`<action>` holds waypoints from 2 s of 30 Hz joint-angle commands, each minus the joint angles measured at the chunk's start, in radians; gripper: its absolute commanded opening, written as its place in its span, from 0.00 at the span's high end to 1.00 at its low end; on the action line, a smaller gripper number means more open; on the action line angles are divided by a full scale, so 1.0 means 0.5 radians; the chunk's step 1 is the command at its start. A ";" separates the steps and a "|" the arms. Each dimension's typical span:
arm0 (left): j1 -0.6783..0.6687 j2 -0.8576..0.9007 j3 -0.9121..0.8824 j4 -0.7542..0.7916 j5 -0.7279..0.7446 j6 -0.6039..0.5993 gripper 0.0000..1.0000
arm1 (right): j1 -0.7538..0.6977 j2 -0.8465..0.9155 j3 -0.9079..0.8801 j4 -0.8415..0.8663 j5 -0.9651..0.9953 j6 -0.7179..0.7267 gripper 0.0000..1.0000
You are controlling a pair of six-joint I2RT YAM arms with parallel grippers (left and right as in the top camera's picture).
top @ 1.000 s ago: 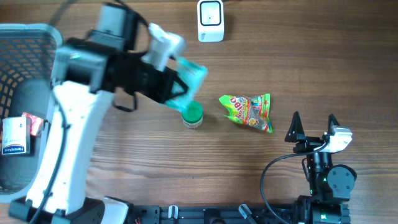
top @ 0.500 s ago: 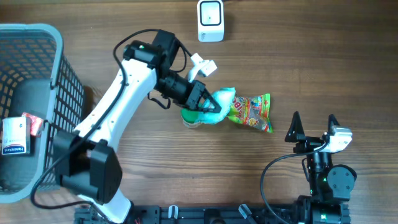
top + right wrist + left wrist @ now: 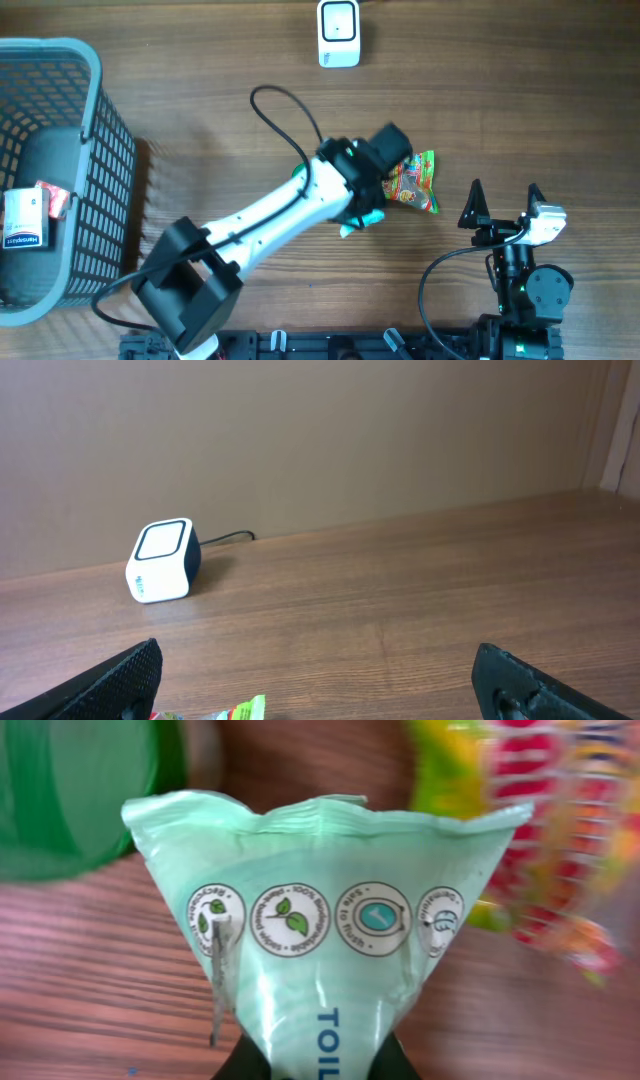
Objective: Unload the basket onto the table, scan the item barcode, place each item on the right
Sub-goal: 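Carry the mint-green tissue pack out and place it beside the jar, then reach into the basket and grasp the white Hansaplast box with left gripper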
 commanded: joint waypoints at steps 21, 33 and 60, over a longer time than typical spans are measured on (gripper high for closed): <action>1.212 -0.958 0.913 -0.747 -0.967 0.162 0.00 | 0.007 -0.005 -0.003 0.011 -0.025 -0.036 0.00; 3.097 -0.787 0.392 -0.634 -0.412 0.455 0.00 | 0.007 -0.005 -0.003 0.011 -0.025 -0.036 0.00; 3.106 -0.217 -0.136 0.076 -1.058 2.888 0.00 | 0.007 -0.005 -0.003 0.011 -0.025 -0.036 0.00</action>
